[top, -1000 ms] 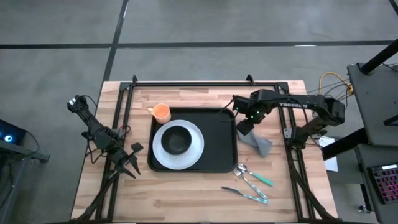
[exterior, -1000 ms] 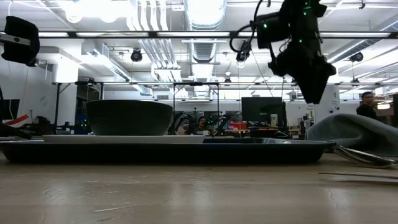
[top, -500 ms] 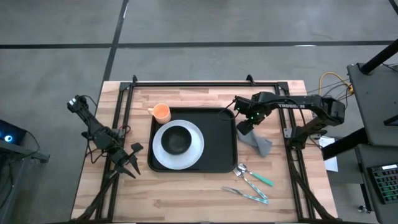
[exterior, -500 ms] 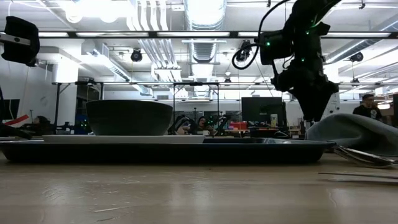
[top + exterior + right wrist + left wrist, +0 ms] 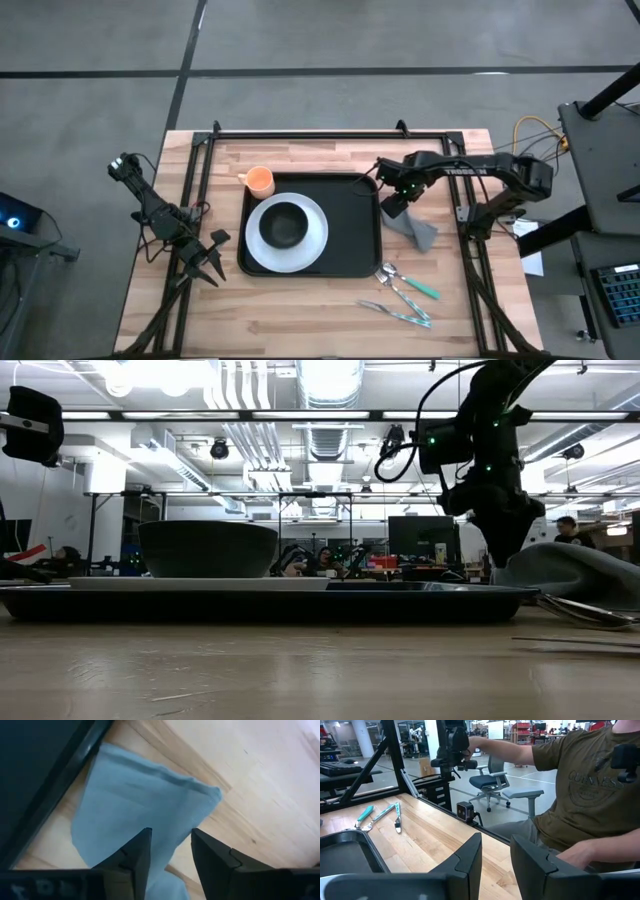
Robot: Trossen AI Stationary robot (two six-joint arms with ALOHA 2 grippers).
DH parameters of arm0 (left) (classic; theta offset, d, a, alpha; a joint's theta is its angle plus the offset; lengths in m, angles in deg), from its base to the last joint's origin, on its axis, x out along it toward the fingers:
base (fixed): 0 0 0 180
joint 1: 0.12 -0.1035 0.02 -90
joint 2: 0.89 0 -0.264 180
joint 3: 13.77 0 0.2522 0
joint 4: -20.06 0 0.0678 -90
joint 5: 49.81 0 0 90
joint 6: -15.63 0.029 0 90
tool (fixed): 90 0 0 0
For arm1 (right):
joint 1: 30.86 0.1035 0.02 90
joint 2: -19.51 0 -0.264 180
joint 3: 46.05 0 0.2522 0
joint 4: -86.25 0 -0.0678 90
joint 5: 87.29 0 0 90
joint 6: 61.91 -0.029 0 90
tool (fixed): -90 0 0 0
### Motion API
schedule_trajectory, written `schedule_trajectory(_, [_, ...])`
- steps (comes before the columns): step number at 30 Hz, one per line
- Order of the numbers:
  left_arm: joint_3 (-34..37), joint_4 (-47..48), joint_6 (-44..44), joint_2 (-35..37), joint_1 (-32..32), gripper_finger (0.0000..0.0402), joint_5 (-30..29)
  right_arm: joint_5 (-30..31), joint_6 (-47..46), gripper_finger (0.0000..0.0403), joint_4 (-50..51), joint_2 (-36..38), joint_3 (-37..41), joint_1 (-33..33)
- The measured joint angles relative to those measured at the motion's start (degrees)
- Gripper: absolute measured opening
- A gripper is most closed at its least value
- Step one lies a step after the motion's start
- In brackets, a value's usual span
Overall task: Set up tray
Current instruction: Put the napkin on the tray to the right of the plate
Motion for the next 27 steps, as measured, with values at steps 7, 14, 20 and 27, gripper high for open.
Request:
schedule_trajectory(7, [0.0,0.0,0.0,0.0,0.0,0.0084,0.0,-1.5,1.7,0.0103,-0.5,-5.2,0.0,0.0])
schedule_trajectory(14, [0.0,0.0,0.0,0.0,0.0,0.0084,0.0,-1.3,3.6,0.0047,-0.5,-8.5,0.0,-0.2])
schedule_trajectory(20, [0.0,0.0,0.0,0.0,0.0,0.0084,0.0,0.2,4.7,0.001,-0.4,-6.2,0.0,-0.2])
schedule_trajectory(27, [0.0,0.0,0.0,0.0,0.0,0.0084,0.0,10.8,3.4,0.0009,-0.3,1.5,0.0,-0.4])
